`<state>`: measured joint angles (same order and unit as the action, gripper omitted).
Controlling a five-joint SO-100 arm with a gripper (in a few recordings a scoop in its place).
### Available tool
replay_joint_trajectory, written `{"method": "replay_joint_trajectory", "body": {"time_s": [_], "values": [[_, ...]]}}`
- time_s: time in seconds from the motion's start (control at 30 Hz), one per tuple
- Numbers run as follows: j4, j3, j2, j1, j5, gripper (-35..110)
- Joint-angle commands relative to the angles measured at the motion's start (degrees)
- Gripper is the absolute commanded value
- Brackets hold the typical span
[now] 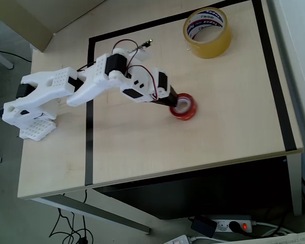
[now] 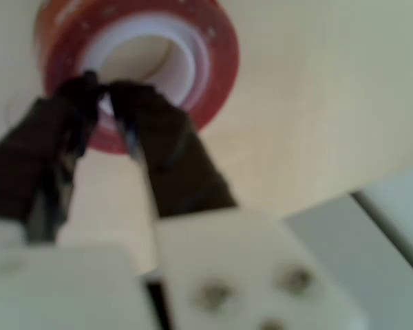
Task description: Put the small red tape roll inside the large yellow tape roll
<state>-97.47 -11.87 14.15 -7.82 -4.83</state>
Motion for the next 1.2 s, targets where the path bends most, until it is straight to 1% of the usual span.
{"method": "replay_joint_trajectory", "body": {"time_s": [0.0,0.1,0.3,0.43,0.53,0.9,1.17], "values": [[-6.06,-1.93,7.03,0.79,-0.70,0],[-5.89,-1.93,8.26,0.62,-1.05,0],[-1.76,-1.85,13.54,-1.32,-1.14,0],[-2.29,3.52,21.97,-1.23,-1.14,0],[-5.89,4.04,24.87,-0.62,-1.14,0],[-6.15,32.96,41.57,0.26,1.85,0],[-6.15,41.57,43.59,-0.62,2.64,1]]}}
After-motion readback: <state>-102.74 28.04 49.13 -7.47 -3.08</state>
